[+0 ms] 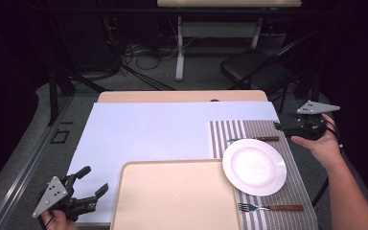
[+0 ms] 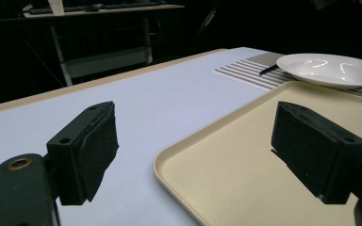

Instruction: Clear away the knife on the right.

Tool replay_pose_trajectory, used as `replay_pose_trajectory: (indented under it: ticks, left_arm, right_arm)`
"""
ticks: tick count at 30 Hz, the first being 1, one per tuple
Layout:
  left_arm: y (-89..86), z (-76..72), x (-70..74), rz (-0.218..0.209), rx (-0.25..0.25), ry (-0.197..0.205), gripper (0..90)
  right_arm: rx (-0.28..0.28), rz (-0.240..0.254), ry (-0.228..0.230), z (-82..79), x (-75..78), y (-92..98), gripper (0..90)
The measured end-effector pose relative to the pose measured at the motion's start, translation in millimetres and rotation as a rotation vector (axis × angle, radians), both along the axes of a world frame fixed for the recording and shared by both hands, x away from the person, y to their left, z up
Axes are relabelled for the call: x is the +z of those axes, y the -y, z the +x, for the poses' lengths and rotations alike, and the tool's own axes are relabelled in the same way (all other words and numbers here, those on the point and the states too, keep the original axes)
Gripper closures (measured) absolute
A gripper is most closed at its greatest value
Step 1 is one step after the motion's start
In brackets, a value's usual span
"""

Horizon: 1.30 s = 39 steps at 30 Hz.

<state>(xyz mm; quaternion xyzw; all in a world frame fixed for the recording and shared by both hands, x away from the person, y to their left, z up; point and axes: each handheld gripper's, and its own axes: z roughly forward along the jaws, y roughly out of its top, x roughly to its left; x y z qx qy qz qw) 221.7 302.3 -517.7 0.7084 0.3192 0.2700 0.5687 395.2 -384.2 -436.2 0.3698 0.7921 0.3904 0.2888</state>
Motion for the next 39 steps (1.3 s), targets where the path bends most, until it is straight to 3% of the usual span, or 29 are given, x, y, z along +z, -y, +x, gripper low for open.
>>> replay_pose_trajectory:
  ticks: [10,13,14,22,25,32,39]
  left_arm:
    - [0.3,0.8,-0.7,0.0,0.006,-0.003,15.4]
    - [0.4,0.6,-0.6,-0.001,0.011,-0.003,15.4]
    - [0.2,0.6,-0.6,-0.001,0.014,-0.003,15.4]
    - [-3.1,2.2,-2.1,-0.017,0.044,-0.016,15.4]
    - [-5.3,3.1,-3.5,-0.032,0.058,-0.024,15.4]
    - [-7.3,4.3,-5.4,-0.034,0.082,-0.036,15.4]
    - [-5.8,5.0,-6.3,-0.017,0.086,-0.044,15.4]
  right_arm:
    - [0.023,-0.046,-0.043,13.4,-9.3,-0.7,30.4]
    - [0.03,-0.061,-0.071,18.8,-12.7,-0.6,28.6]
    - [0.027,-0.065,-0.102,22.7,-14.9,-0.9,28.1]
    - [0.028,-0.082,-0.104,34.4,-17.2,-0.3,22.0]
    - [0.038,-0.117,-0.115,40.4,-19.5,-0.7,21.8]
    - [0.075,-0.144,-0.11,48.1,-17.9,-3.1,28.6]
    - [0.098,-0.142,-0.151,62.0,-23.9,-8.8,30.9]
